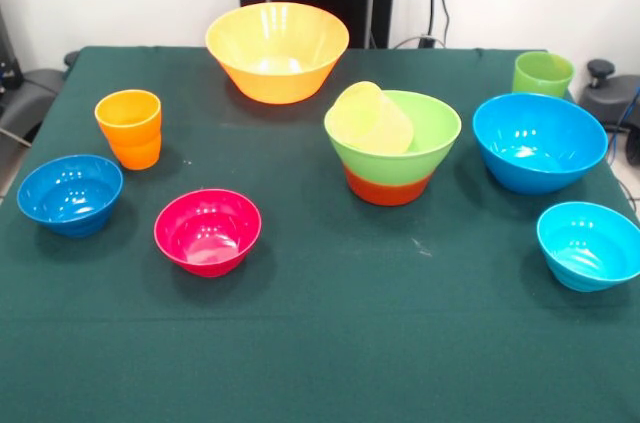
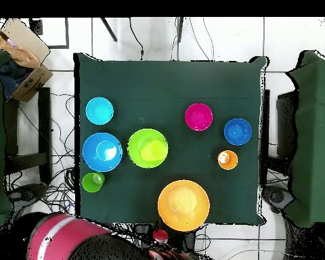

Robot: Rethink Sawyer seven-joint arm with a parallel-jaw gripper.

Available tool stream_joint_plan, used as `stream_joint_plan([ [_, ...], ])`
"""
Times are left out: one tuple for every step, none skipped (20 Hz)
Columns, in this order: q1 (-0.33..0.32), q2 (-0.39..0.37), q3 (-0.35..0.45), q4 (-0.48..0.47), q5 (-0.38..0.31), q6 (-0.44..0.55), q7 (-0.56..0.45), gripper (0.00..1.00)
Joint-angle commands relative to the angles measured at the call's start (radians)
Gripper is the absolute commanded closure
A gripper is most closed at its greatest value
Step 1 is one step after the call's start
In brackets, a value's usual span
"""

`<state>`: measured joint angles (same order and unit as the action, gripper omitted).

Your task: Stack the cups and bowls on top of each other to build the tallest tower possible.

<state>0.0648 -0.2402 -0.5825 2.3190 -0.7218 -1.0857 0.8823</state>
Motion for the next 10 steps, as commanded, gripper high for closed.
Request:
stream_joint_plan([
  [0.124,0.292,-0.023,-0.006,0.240,-0.270,-0.030,0.00],
  [0.141,0.303,-0.028,-0.004,0.254,-0.280,-0.013,0.00],
  [0.156,0.313,-0.032,-0.004,0.264,-0.286,0.003,0.00],
  [0.174,0.328,-0.031,-0.004,0.281,-0.296,0.021,0.00],
  [0.190,0.344,-0.035,-0.006,0.295,-0.307,0.035,0.00],
  [0.203,0.359,-0.037,-0.006,0.316,-0.322,0.048,0.00],
  [0.215,0.375,-0.039,-0.006,0.337,-0.336,0.059,0.00],
  [0.233,0.387,-0.033,-0.003,0.370,-0.349,0.074,0.00],
  [0.245,0.401,-0.031,-0.004,0.393,-0.359,0.082,0.00],
  [0.257,0.414,-0.025,-0.003,0.420,-0.374,0.092,0.00],
])
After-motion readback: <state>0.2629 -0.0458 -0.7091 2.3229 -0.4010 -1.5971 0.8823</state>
